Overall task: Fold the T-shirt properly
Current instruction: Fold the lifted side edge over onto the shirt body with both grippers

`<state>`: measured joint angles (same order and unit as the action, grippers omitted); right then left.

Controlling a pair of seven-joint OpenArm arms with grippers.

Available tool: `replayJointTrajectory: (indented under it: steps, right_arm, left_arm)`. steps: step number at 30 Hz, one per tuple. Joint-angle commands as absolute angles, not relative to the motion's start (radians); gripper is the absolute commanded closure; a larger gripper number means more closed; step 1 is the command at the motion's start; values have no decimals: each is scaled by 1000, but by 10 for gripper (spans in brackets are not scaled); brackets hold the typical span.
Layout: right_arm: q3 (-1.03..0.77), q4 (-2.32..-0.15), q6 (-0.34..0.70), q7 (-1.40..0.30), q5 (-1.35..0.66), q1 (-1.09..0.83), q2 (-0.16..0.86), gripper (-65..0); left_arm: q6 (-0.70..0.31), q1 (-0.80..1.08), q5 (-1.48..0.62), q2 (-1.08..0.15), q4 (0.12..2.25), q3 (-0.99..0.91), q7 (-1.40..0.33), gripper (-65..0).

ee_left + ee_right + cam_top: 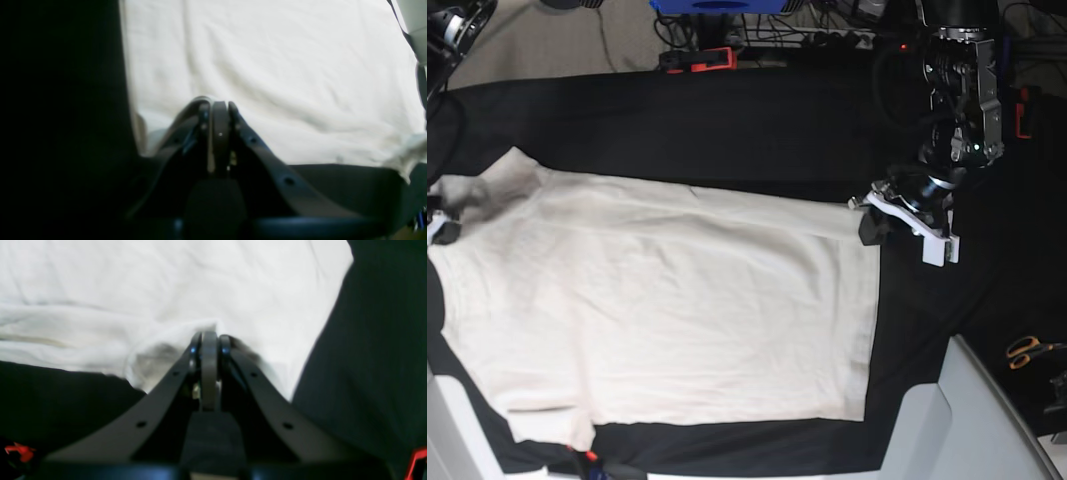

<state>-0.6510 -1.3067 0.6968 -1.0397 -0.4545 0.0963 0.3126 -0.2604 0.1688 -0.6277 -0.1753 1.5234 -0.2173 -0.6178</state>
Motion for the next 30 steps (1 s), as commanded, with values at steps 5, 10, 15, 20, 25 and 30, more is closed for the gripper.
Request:
replayJointTrajectory:
  steps: [5,10,15,20,25,30]
  right_arm:
    - [-662,-1325,698,-1029,-469,119,335,-2]
    - [-662,-1322,698,-1023,-469,125,352,-2]
    - [-664,-1326,698,-1021,-469,133,358,-2]
    - [-654,-1322,698,-997,-469,162,358,-2]
    - [-651,-1319,698,-1001,-467,209,360,-2]
    - [-556,-1245,698,-992,-469,254,387,-2]
  left_arm:
    - [-229,110,-644,-186,1586,-242,-673,0]
    - [-229,87,-644,-186,1620,-303,-674,0]
    - [-229,82,-642,-206,1612,-295,-674,0]
    - [-229,74,-644,-202,1613,-295,-674,0]
    - [-229,71,-641,-205,1612,-295,-674,0]
    - [-229,61,-641,-205,1612,-297,-674,0]
